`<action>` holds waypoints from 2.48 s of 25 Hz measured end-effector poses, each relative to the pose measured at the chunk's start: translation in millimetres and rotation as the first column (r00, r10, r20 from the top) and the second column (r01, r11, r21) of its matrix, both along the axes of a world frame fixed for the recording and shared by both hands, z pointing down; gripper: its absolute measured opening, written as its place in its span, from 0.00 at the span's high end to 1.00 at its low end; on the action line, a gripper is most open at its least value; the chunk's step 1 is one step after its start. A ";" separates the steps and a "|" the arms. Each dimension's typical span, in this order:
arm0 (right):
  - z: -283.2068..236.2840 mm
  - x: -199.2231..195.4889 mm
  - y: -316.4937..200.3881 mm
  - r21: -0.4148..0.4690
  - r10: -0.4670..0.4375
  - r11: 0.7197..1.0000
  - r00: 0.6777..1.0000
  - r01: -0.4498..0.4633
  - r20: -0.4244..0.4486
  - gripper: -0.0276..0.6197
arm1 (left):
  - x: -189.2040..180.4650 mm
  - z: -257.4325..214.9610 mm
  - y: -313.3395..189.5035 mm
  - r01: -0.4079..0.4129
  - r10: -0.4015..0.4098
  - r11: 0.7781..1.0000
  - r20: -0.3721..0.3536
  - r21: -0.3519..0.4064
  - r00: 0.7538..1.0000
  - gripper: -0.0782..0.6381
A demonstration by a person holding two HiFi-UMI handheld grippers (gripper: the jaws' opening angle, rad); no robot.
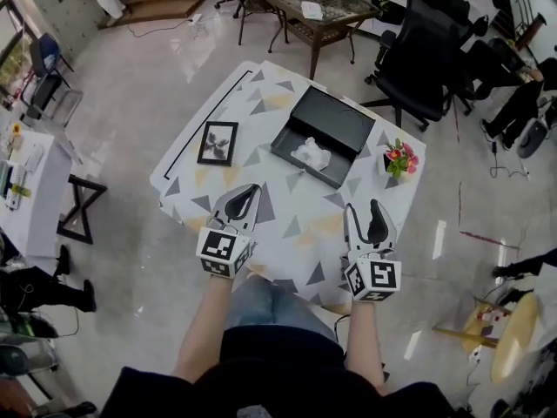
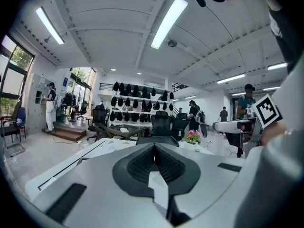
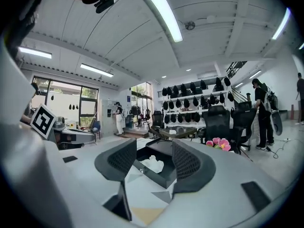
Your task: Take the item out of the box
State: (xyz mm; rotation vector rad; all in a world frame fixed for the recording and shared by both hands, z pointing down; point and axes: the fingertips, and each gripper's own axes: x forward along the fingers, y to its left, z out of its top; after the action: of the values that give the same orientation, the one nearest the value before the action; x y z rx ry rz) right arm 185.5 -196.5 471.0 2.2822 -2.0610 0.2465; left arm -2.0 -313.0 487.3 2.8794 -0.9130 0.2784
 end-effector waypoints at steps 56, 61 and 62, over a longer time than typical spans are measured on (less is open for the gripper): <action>198.2 -13.7 -210.2 -0.904 -0.750 0.275 0.661 0.326 0.011 0.84 | 99.7 58.4 -114.9 -0.169 0.175 0.976 0.035 -0.135 0.984 0.86; 198.8 -13.4 -210.4 -0.896 -0.744 0.283 0.668 0.342 0.019 0.90 | 95.6 59.2 -114.4 -0.159 0.164 0.977 0.030 -0.141 0.986 0.86; 198.4 -13.6 -210.6 -0.894 -0.743 0.288 0.670 0.343 0.018 0.90 | 95.4 59.1 -114.5 -0.157 0.163 0.977 0.029 -0.142 0.986 0.86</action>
State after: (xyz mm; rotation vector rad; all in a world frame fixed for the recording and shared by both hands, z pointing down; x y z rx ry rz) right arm 171.9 -407.1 669.4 0.8124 -1.7369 0.5261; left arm 93.4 -427.5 546.4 2.8299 -0.6392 0.3999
